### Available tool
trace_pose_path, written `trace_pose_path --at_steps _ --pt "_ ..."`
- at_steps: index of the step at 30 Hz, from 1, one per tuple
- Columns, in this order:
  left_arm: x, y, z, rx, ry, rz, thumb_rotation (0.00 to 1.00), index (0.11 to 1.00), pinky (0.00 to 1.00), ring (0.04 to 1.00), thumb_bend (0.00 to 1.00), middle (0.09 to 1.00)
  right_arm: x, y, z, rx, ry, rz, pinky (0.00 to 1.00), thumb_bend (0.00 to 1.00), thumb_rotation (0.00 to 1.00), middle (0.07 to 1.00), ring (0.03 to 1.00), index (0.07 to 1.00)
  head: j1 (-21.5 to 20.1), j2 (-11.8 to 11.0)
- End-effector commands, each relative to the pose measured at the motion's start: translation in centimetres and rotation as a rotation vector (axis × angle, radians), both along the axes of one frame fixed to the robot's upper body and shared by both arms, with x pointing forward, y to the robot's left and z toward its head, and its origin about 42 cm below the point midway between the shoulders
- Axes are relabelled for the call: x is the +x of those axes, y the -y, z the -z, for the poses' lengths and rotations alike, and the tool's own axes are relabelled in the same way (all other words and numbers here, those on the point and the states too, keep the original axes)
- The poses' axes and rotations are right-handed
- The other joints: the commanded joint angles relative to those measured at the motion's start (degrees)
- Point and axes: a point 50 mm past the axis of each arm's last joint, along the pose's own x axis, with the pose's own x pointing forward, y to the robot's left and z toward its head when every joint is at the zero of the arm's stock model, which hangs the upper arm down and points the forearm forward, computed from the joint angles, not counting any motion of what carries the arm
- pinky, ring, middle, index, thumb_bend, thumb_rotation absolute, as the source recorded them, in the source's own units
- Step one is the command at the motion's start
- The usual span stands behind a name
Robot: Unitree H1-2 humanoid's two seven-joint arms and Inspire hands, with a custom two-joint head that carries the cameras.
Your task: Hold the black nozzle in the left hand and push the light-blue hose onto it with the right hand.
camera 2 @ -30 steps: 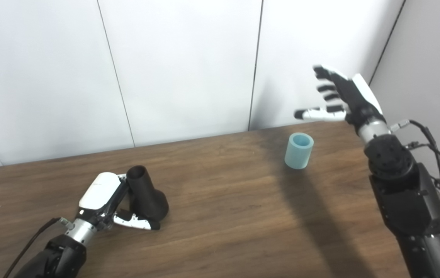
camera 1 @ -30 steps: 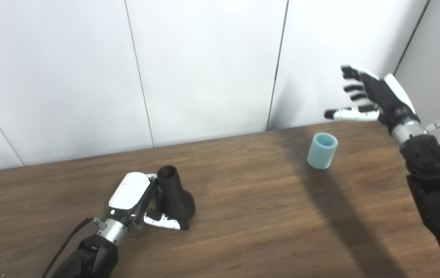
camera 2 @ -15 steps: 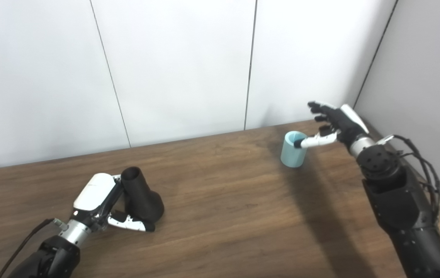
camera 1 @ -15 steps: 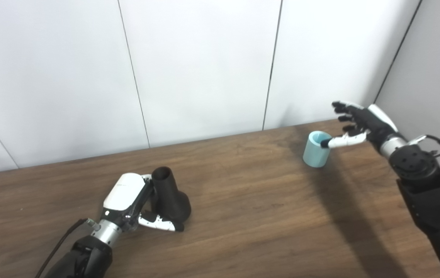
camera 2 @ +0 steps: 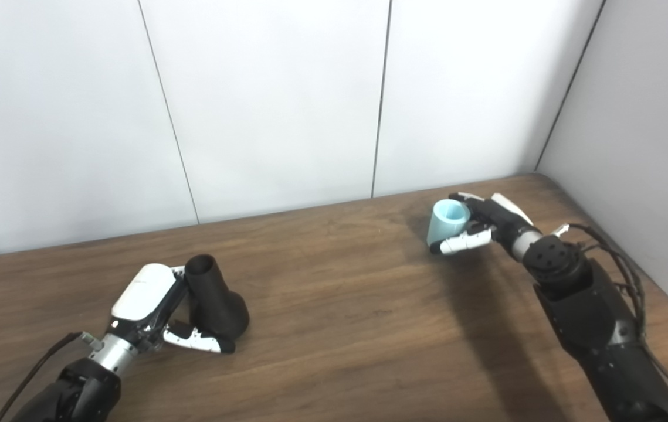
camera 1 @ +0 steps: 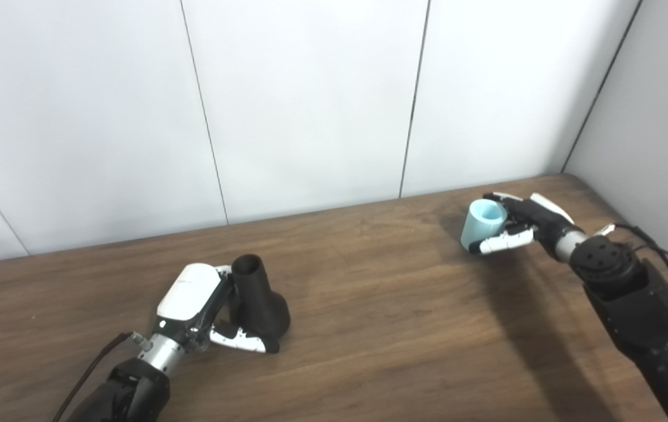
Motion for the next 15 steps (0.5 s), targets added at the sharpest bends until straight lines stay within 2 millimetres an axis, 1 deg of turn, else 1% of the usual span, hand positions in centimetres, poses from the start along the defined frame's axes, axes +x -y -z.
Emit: trace_pose_path --at_steps 1,5,9,10,12,13,14,15 --pt "-5.6 -2.4 8.4 0.130 -0.251 -0.024 0.00 0.510 0.53 0.589 0.52 0.432 0.8 0.5 -2.9 -0.036 0.099 -0.020 0.87 0.88 0.21 0.895 0.901 0.926 -0.2 0.1" --pt "-5.6 -2.4 8.4 0.134 -0.252 -0.021 0.00 0.510 0.54 0.594 0.52 0.437 0.8 0.5 -2.2 -0.039 0.086 -0.025 0.87 0.88 0.22 0.890 0.897 0.929 -0.4 0.3" --pt "-5.7 -2.4 8.5 0.126 -0.254 -0.023 0.00 0.511 0.54 0.593 0.52 0.432 0.7 0.0 -1.9 -0.062 0.097 -0.019 0.84 0.86 0.19 0.872 0.875 0.898 -0.1 0.6" --pt "-5.8 -2.4 8.5 0.122 -0.254 -0.024 0.00 0.509 0.54 0.591 0.52 0.435 0.7 -0.2 -1.8 -0.074 0.112 -0.015 0.81 0.82 0.15 0.853 0.850 0.863 -0.1 0.6" --pt "-5.9 -2.5 8.5 0.120 -0.255 -0.024 0.00 0.509 0.54 0.585 0.52 0.432 0.6 -0.5 -1.6 -0.096 0.150 -0.006 0.77 0.77 0.09 0.816 0.810 0.806 0.0 0.8" --pt "-5.9 -2.5 8.6 0.125 -0.256 -0.022 0.00 0.510 0.54 0.586 0.52 0.431 0.7 -0.4 -1.4 -0.105 0.171 0.000 0.74 0.76 0.05 0.775 0.771 0.766 0.0 0.8" --pt "-6.0 -2.5 8.5 0.130 -0.256 -0.020 0.00 0.510 0.54 0.588 0.52 0.432 0.8 -0.4 -1.3 -0.109 0.194 0.010 0.72 0.75 0.03 0.740 0.740 0.737 0.0 1.0" --pt "-6.0 -2.6 8.5 0.135 -0.255 -0.018 0.00 0.510 0.54 0.589 0.52 0.433 0.9 -0.3 -1.0 -0.119 0.229 0.021 0.70 0.74 0.01 0.683 0.698 0.695 0.0 1.0"
